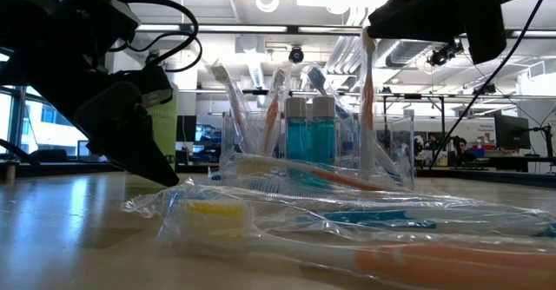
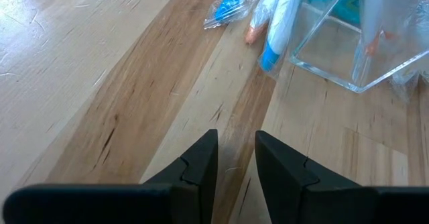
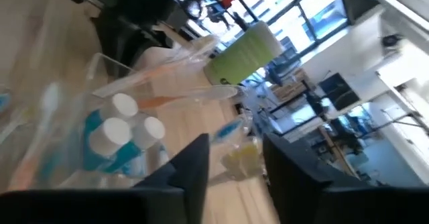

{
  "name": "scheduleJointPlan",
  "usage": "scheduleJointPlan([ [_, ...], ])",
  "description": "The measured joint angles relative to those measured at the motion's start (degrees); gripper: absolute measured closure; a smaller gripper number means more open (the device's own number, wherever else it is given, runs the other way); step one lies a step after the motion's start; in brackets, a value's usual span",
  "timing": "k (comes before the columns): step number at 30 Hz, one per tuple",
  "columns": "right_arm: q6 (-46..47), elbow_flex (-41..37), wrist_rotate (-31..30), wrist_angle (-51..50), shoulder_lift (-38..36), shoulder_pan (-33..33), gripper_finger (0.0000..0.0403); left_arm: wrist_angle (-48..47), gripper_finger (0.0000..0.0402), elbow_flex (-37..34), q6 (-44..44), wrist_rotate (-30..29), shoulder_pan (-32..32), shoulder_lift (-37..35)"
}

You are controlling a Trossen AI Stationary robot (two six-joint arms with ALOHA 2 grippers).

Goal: Pick & Place toothbrushing station
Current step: Put the orange toothbrush into the transparent organizer, then put the blue toothbrush into the transparent organizer

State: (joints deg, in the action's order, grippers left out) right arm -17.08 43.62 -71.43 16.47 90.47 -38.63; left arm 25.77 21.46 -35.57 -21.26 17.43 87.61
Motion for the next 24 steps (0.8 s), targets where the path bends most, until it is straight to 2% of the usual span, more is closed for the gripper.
scheduleJointPlan([
  [4,-6.7,0.0,-3.6,5.0,0.0,-0.5,0.0215,0.0,0.0305,0.0,0.0,-0.1,0.0,0.0],
  [8,-13.1,0.0,-5.6,12.7,0.0,-1.7,0.0189,0.0,0.0305,0.0,0.0,-0.1,0.0,0.0],
  [10,-14.9,0.0,-5.2,16.9,0.0,-2.7,0.0186,0.0,0.0305,0.0,0.0,-0.1,0.0,0.0],
  [15,-16.4,0.0,2.8,24.6,0.0,-6.8,0.0199,0.0,0.0305,0.0,0.0,-0.1,0.0,0.0],
  [18,-17.3,0.0,2.8,27.1,0.0,-9.5,0.0209,0.0,0.0305,0.0,0.0,-0.1,0.0,0.0],
  [21,-17.5,0.0,-1.1,27.4,0.0,-12.3,0.0217,0.0,0.0305,0.0,0.0,-0.1,0.0,0.0],
  [24,-17.8,0.0,-9.8,27.2,0.0,-15.0,0.0224,0.0,0.0305,0.0,0.0,-0.1,0.0,0.0],
])
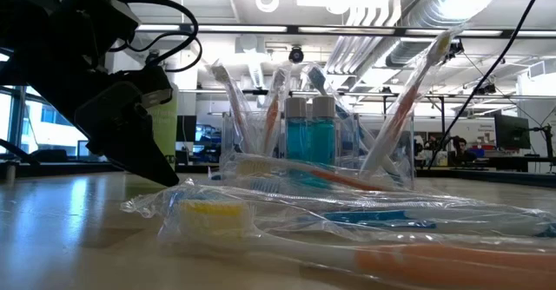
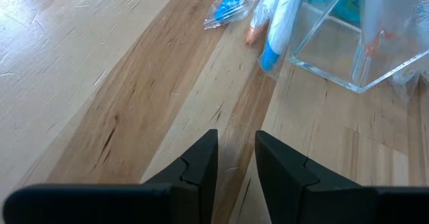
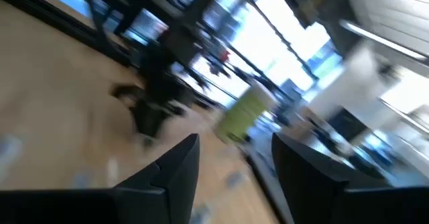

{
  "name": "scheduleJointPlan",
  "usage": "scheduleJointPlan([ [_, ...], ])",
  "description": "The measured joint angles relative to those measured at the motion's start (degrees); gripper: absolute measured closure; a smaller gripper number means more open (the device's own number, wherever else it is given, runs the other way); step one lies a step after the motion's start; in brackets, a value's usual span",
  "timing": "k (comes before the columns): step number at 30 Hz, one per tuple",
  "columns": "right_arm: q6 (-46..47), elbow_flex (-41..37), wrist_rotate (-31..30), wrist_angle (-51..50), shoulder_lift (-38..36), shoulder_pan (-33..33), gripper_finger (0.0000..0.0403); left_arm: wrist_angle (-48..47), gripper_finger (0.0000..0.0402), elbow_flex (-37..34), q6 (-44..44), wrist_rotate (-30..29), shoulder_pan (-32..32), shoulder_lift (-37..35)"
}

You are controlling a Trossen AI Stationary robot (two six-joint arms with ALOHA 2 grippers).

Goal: Pick & Place toothbrushing station
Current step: Put the blue toothbrush into the transparent organizer

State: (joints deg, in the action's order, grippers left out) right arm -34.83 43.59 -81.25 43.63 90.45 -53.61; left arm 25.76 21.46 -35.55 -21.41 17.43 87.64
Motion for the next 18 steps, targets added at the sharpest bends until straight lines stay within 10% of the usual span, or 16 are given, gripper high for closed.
scheduleJointPlan([
  [3,-0.5,0.0,-8.6,-1.3,0.0,-2.3,0.023,0.0,0.0305,0.0,0.0,0.0,0.0,0.0],
  [18,30.7,-8.0,-6.8,-10.0,0.0,-9.8,0.0264,0.0,0.0305,0.0,-1.9,0.2,0.4,0.0],
])
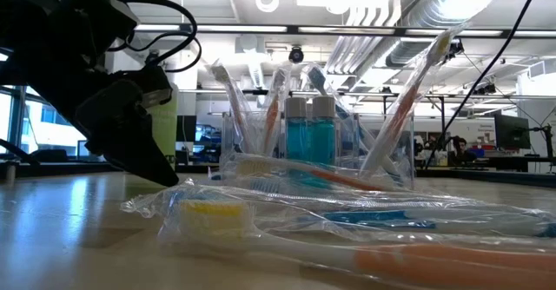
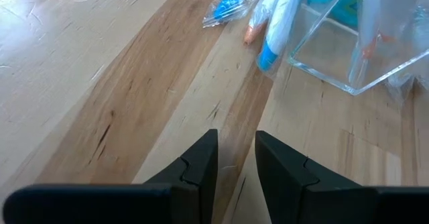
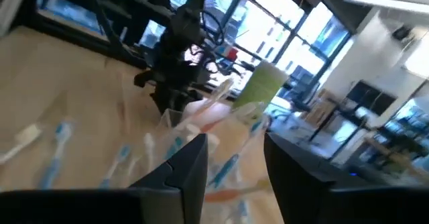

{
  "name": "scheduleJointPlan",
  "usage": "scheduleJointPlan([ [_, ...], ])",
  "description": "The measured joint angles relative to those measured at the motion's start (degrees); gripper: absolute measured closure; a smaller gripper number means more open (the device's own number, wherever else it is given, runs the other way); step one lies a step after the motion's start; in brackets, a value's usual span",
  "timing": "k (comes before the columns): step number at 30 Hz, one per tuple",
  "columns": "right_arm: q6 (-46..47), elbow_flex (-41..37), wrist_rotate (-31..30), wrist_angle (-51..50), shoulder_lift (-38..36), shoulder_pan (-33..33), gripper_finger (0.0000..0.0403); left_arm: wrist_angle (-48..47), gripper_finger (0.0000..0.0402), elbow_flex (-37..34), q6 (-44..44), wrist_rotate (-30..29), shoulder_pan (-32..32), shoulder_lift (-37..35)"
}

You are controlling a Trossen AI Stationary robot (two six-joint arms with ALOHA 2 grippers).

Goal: Pick & Place toothbrushing station
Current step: Put the blue toothbrush into the transparent organizer

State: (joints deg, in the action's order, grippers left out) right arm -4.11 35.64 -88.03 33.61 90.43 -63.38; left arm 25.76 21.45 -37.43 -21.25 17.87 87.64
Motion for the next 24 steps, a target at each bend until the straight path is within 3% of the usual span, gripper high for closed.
scheduleJointPlan([
  [5,6.9,-1.8,11.3,-0.9,-0.5,-1.0,0.0268,0.0,0.0305,0.0,-0.1,0.1,0.2,0.0],
  [7,11.9,-2.0,14.7,-5.6,-1.5,-0.8,0.0268,0.0,0.0305,0.0,-0.1,0.1,0.2,0.0],
  [10,25.6,-2.0,21.1,-19.6,-3.8,0.8,0.0268,0.0,0.0305,0.0,-0.3,0.2,0.2,0.0],
  [13,43.6,-2.1,35.2,-36.4,-6.5,4.5,0.0268,0.0,0.0305,0.0,-0.5,0.7,0.3,0.0],
  [15,52.4,-2.1,40.9,-45.2,-7.4,7.3,0.0268,0.0,0.0305,0.0,-0.5,0.9,0.3,0.0],
  [19,62.4,-2.1,43.1,-57.1,-7.5,12.2,0.0268,0.0,0.0305,0.0,-0.2,0.9,0.3,0.0],
  [24,59.4,-2.3,40.9,-61.0,-7.5,17.1,0.0268,0.0,0.0305,0.0,-0.2,0.7,0.3,0.0],
])
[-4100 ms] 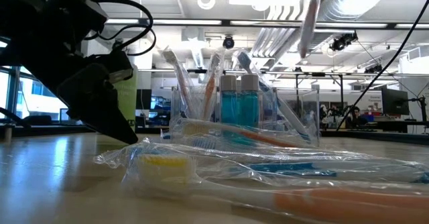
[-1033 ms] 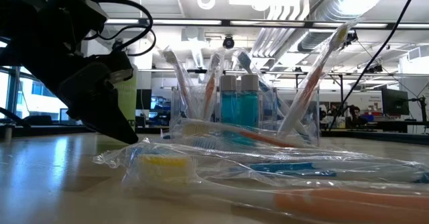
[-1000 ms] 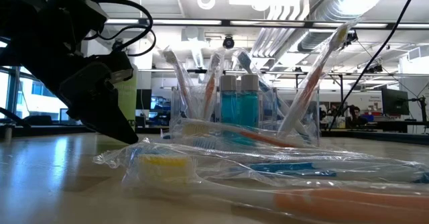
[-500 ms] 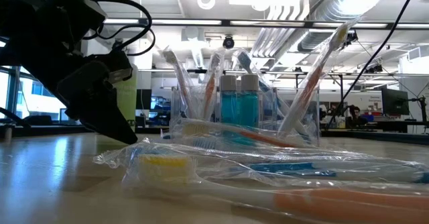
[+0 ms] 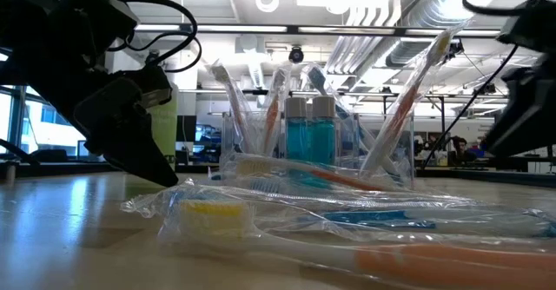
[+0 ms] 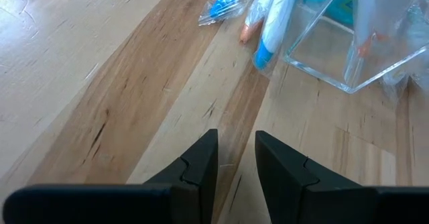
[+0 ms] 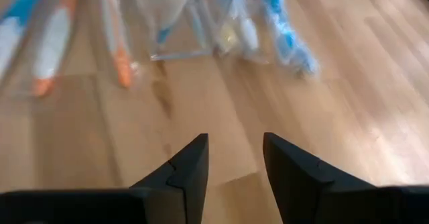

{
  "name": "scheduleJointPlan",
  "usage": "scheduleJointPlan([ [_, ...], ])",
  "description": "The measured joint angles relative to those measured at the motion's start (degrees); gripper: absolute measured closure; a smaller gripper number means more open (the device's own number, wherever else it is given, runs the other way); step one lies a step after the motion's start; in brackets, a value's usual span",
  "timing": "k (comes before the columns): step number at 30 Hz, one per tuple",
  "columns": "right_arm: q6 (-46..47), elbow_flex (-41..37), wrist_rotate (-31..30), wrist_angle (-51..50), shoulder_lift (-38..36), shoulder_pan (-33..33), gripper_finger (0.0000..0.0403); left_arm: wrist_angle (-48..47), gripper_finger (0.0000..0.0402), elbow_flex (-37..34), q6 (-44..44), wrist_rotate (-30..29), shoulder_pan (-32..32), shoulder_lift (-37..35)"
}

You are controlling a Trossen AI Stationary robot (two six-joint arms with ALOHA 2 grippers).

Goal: Pick & Place toothbrushing station
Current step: Put the blue toothbrush into the transparent organizer

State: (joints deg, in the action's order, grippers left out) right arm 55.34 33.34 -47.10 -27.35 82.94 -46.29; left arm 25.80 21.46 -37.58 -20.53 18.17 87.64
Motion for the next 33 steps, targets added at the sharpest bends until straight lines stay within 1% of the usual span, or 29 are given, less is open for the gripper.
scheduleJointPlan([
  [4,-3.0,-2.5,0.0,2.0,0.0,2.5,0.0268,0.0,0.0305,0.0,0.0,0.0,0.0,0.0],
  [7,-2.6,-5.2,-1.7,3.2,0.0,3.3,0.0268,0.0,0.0305,0.0,0.0,-0.1,0.0,0.0],
  [10,-0.4,-8.8,-3.3,7.3,0.0,3.2,0.0268,0.0,0.0305,0.0,0.0,-0.2,0.0,0.0],
  [14,1.8,-13.3,-4.8,14.1,0.0,2.2,0.0268,0.0,0.0305,0.0,0.0,-0.2,0.0,0.0],
  [18,1.7,-16.0,-6.8,21.8,0.0,0.1,0.0268,0.0,0.0305,0.0,0.0,-0.2,0.0,0.0],
  [21,4.0,-16.6,-10.0,21.4,0.0,-0.7,0.0268,0.0,0.0305,0.0,0.1,-0.2,0.0,0.0],
  [24,8.2,-17.5,-14.9,21.2,0.0,0.6,0.0268,0.0,0.0305,0.0,0.1,-0.2,0.0,0.0],
  [27,11.1,-18.3,-17.8,22.3,0.0,2.8,0.0268,0.0,0.0305,0.0,0.1,-0.2,0.0,0.0],
  [33,9.1,-20.3,-17.4,26.2,0.0,7.5,0.0268,0.0,0.0305,0.0,0.1,-0.2,0.0,0.0],
])
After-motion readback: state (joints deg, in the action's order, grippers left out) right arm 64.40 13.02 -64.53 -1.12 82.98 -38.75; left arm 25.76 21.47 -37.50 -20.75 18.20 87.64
